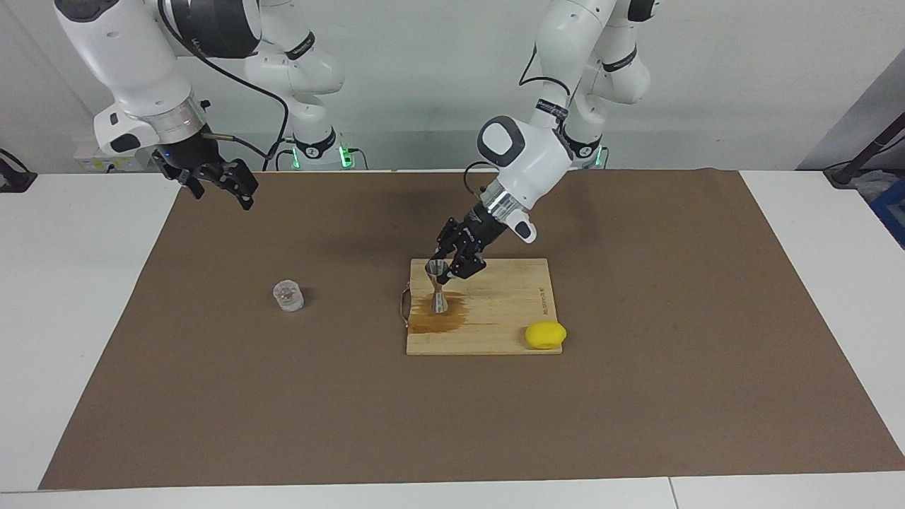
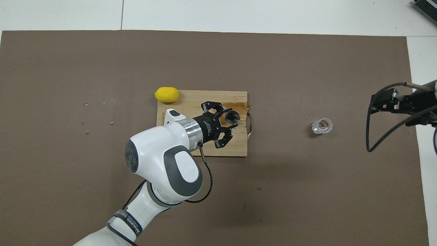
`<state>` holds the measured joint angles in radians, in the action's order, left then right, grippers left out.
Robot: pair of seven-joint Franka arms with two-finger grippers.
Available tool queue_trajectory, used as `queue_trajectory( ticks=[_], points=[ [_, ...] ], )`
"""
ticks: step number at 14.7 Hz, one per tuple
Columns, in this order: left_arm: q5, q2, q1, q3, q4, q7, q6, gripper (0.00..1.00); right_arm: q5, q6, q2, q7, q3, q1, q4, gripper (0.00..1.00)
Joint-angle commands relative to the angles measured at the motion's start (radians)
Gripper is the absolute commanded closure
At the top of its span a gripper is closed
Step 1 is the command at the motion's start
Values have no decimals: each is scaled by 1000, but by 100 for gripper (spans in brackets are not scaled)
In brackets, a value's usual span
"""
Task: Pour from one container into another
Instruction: 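Set the metal cup on the board while the right gripper opens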
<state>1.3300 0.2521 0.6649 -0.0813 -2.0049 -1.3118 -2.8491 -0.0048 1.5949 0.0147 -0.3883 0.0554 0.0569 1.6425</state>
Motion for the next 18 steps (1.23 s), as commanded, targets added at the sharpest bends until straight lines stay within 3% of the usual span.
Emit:
queue_trajectory(
  ticks=[1,7,8,9,10,14,18],
  points=[
    [28,19,12,15,3,42,-19,100,29,57,-4,-250,4,-2,37,0],
    [78,27,10,15,3,123,-19,100,227,192,-73,-535,3,50,126,0],
    [78,27,10,17,3,135,-16,86,274,200,-103,-541,3,76,128,0],
    [78,27,10,15,5,141,-15,21,320,212,-137,-550,3,95,128,0],
    [78,26,10,15,5,137,-10,0,347,236,-159,-573,3,107,129,0],
    [78,-2,-2,17,11,118,59,0,445,336,-200,-733,1,162,209,0],
    [78,-45,-30,20,9,108,114,0,572,444,-205,-747,3,221,344,0]
  ],
)
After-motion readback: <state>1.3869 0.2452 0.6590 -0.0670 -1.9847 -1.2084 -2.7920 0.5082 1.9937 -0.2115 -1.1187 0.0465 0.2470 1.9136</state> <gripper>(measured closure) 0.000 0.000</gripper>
